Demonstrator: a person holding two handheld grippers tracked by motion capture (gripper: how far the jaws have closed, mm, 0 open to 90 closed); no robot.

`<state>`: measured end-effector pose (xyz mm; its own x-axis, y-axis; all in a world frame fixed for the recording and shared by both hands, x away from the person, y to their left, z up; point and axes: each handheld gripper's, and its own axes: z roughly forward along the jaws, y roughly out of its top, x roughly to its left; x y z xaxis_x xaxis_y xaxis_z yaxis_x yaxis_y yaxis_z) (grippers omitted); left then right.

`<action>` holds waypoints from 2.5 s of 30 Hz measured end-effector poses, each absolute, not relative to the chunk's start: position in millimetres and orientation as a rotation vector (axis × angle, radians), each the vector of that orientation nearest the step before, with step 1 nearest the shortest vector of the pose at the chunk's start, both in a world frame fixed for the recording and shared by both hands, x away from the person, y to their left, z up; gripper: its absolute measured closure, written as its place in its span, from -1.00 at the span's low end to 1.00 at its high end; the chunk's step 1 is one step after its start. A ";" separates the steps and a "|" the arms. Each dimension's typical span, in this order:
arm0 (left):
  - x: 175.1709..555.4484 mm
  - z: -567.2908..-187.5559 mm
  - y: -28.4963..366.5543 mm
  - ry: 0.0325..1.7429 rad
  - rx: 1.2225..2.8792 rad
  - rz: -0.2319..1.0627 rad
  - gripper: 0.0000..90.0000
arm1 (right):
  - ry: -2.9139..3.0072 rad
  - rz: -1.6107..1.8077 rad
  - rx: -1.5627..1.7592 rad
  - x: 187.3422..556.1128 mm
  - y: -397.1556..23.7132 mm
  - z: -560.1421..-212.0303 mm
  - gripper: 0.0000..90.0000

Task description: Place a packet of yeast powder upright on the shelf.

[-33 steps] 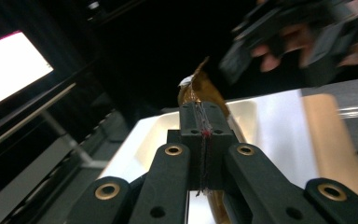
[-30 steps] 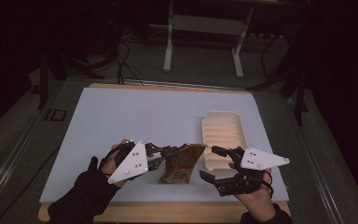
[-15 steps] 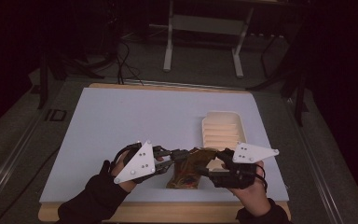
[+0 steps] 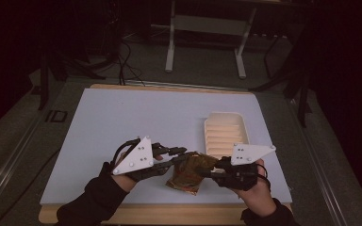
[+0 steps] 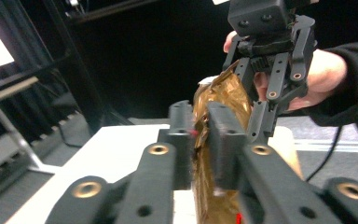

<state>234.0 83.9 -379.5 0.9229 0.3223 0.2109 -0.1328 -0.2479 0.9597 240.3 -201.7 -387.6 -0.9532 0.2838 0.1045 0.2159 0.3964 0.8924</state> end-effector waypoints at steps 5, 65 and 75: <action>240.1 -382.6 90.3 0.236 1.711 0.348 -0.04 | 2.556 1.637 0.442 242.2 -204.5 -383.5 0.72; 244.8 -485.4 157.9 0.548 1.706 0.247 -0.96 | 2.336 1.451 0.370 378.1 -289.9 -348.0 0.73; 245.2 -486.6 157.8 0.560 1.699 0.221 -0.96 | 2.388 1.382 0.391 407.1 -276.8 -375.0 0.74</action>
<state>245.2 157.8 -486.6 0.8631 0.4790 -0.1602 0.2407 -0.1111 0.9642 407.1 -276.8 -375.0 -0.8997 0.4052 -0.1627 0.0608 0.4853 0.8722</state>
